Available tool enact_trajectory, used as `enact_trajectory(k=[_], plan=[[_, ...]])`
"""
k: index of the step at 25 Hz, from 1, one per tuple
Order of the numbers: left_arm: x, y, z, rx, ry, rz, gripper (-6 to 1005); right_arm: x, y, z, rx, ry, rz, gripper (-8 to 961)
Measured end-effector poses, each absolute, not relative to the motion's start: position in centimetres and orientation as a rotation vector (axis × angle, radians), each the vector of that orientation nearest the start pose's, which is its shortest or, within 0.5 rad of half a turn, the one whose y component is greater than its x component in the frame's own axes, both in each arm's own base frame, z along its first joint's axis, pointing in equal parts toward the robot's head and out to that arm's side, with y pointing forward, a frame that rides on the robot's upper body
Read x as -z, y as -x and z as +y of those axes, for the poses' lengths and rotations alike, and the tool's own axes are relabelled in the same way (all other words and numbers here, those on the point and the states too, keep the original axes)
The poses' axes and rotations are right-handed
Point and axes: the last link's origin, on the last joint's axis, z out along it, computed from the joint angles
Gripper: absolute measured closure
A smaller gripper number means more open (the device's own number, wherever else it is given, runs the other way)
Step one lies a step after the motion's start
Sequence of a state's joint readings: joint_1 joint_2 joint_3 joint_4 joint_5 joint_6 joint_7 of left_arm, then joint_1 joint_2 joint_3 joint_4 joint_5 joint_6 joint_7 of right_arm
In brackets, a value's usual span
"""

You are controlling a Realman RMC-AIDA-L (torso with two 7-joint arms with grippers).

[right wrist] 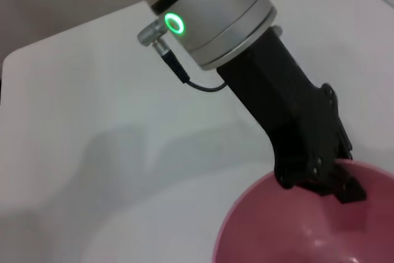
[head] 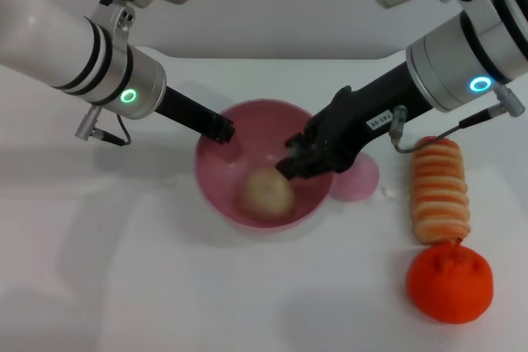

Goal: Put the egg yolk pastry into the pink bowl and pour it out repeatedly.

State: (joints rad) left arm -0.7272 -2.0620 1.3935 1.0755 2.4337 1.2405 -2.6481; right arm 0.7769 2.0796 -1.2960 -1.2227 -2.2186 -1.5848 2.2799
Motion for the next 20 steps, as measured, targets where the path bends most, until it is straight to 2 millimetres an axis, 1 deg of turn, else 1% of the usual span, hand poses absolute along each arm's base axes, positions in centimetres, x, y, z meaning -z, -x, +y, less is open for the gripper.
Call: enact_trajectory(k=[2, 6, 9, 11, 13, 15, 18, 20], plan=[[3.0, 16.3, 39.9, -0.180, 2.524, -1.057, 999, 1.5, -9.8, 36.3, 0.070, 3.011, 0.569, 657], [2.9, 16.4, 40.0, -0.181, 2.522, -1.052, 998, 1.1, -10.1, 36.5, 0.051, 2.993, 0.607, 572], [2.8, 16.4, 40.1, -0.176, 2.518, -1.036, 998, -0.2, -10.8, 37.2, -0.026, 2.928, 0.708, 508], [2.6, 16.7, 40.2, -0.162, 2.510, -1.031, 998, -1.5, -11.8, 37.8, -0.097, 2.867, 0.791, 466], [2.3, 17.1, 40.3, -0.138, 2.498, -1.008, 997, -3.2, -13.5, 38.2, -0.185, 2.783, 0.887, 423], [2.1, 17.3, 40.4, -0.123, 2.489, -0.988, 997, -4.8, -15.6, 38.4, -0.274, 2.685, 0.977, 411], [1.2, 18.0, 40.2, -0.050, 2.463, -0.918, 997, -6.8, -19.6, 37.9, -0.381, 2.534, 1.099, 394], [0.7, 18.3, 40.0, -0.001, 2.448, -0.891, 997, -7.6, -22.6, 36.9, -0.458, 2.454, 1.161, 394]])
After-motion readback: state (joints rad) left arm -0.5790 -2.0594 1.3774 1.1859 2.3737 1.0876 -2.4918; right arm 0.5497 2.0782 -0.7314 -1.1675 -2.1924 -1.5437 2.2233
